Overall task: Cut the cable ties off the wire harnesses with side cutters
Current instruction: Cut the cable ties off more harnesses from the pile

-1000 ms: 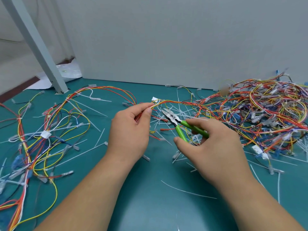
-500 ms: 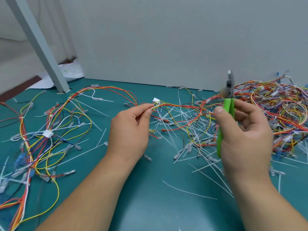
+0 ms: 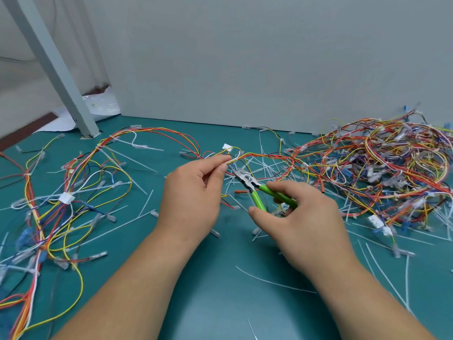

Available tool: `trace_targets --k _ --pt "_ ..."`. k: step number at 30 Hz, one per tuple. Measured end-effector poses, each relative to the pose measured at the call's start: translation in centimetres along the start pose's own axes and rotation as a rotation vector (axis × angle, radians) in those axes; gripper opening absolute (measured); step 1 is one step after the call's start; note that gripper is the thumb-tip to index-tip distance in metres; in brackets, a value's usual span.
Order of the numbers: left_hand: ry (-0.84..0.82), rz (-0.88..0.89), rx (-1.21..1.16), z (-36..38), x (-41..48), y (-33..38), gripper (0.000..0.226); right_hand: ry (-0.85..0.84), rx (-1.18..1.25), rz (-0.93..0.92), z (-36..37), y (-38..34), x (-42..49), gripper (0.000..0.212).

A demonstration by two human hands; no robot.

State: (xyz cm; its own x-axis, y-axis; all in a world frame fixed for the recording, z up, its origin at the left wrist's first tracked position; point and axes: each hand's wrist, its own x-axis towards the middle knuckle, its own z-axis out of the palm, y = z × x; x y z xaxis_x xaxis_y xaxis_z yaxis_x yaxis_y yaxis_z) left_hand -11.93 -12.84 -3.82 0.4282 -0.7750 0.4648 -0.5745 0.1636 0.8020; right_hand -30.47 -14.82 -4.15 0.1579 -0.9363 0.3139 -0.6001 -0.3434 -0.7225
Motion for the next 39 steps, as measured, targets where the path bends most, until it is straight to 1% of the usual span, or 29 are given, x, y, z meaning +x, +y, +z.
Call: trace_targets --k 4,11,17,30,39 --pt "-0.050 -0.007 -0.039 0.08 -0.01 -0.08 0.021 0.016 -0.020 -0.012 -0.14 -0.06 0.10 0.049" --pt "-0.061 0.002 -0.055 0.06 -0.12 -0.11 0.020 0.035 -0.019 -0.024 -0.32 -0.18 0.04 0.049" --pt "-0.073 -0.032 -0.064 0.19 -0.13 -0.11 0.018 0.039 -0.025 -0.025 -0.49 -0.20 0.08 0.047" --pt "-0.087 -0.074 -0.075 0.05 -0.13 0.40 0.018 0.021 -0.021 -0.006 -0.57 -0.28 0.09 0.044" --pt "-0.068 -0.101 -0.092 0.05 -0.09 0.41 0.017 -0.038 -0.045 0.021 -0.95 -0.27 0.29 0.037"
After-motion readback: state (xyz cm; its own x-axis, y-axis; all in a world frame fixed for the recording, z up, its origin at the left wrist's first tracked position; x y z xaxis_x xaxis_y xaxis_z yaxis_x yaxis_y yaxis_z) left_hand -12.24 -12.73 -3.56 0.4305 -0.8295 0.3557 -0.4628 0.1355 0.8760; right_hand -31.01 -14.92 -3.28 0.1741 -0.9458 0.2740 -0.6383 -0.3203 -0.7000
